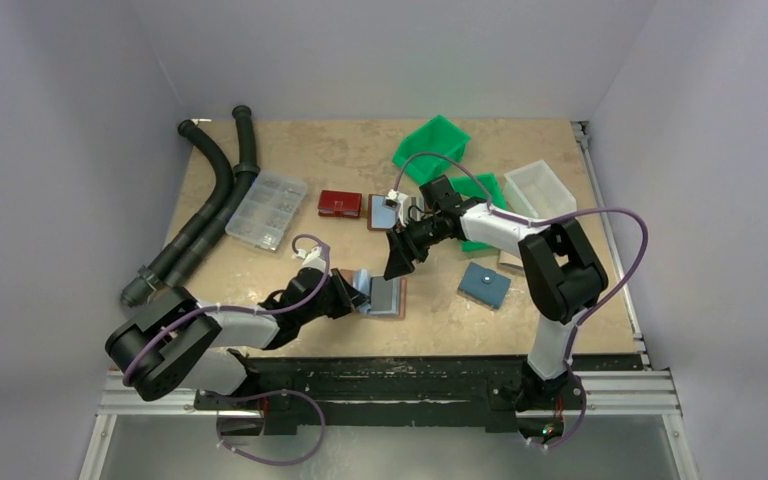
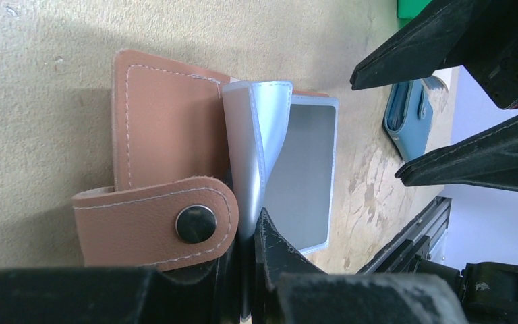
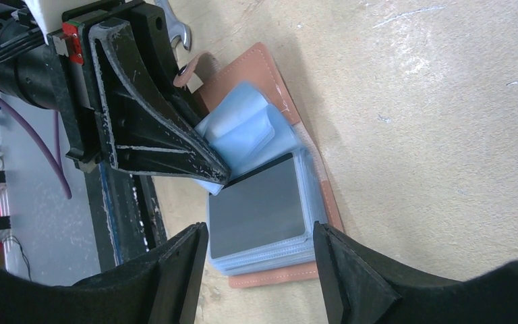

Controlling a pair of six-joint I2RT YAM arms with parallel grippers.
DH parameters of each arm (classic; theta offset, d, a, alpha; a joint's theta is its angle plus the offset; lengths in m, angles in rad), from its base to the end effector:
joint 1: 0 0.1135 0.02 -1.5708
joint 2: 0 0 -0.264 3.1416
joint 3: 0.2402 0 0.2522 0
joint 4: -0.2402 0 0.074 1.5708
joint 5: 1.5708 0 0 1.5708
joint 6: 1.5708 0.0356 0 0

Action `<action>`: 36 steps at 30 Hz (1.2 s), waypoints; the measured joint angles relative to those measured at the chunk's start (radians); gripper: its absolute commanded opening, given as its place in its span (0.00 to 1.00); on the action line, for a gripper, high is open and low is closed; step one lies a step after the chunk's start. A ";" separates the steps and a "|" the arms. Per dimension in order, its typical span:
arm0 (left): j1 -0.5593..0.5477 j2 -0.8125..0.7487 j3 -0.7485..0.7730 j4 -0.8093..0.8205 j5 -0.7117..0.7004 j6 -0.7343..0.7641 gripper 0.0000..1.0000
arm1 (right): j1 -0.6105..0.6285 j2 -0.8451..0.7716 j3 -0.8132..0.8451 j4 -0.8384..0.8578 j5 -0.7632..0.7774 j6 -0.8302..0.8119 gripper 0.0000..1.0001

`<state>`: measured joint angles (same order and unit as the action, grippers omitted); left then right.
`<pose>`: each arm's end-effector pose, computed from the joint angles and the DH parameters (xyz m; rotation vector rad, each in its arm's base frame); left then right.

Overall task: Take the credit cards out of the card holder
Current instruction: Open the card holder at the center of the board.

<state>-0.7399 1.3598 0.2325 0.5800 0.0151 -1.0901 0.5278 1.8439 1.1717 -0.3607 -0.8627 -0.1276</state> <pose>0.1603 -0.1471 0.1191 -0.3948 2.2882 -1.0443 0.3060 0.2097 0.1787 -1.1080 2.2712 1.2682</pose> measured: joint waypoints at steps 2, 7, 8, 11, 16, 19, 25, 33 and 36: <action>0.000 0.004 0.000 0.006 0.000 0.000 0.00 | 0.000 0.003 0.000 0.002 0.001 0.006 0.67; 0.000 0.007 0.000 0.011 0.000 -0.001 0.00 | 0.000 0.011 0.000 0.003 0.006 0.016 0.65; 0.000 0.007 0.000 0.011 0.000 -0.001 0.00 | 0.000 0.015 0.000 0.003 0.006 0.016 0.64; 0.000 0.007 0.000 0.011 0.000 -0.001 0.00 | 0.000 0.020 0.000 0.002 0.008 0.018 0.64; 0.000 0.009 0.000 0.014 0.000 -0.001 0.00 | 0.000 0.022 0.000 0.001 0.011 0.020 0.64; 0.000 0.009 0.000 0.016 0.000 -0.001 0.00 | 0.000 0.026 0.000 -0.003 0.015 0.019 0.63; 0.000 0.011 0.000 0.018 0.000 -0.002 0.00 | 0.002 0.037 0.000 -0.017 0.015 0.018 0.60; 0.000 0.013 0.000 0.022 0.000 -0.002 0.00 | 0.006 0.037 0.000 -0.026 0.011 0.006 0.58; 0.000 0.013 0.000 0.021 0.000 -0.002 0.00 | 0.008 0.037 0.001 -0.029 0.008 0.000 0.56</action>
<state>-0.7399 1.3727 0.2325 0.6014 0.0154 -1.0916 0.5354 1.8805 1.1725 -0.3893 -0.8551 -0.1280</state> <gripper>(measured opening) 0.094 0.578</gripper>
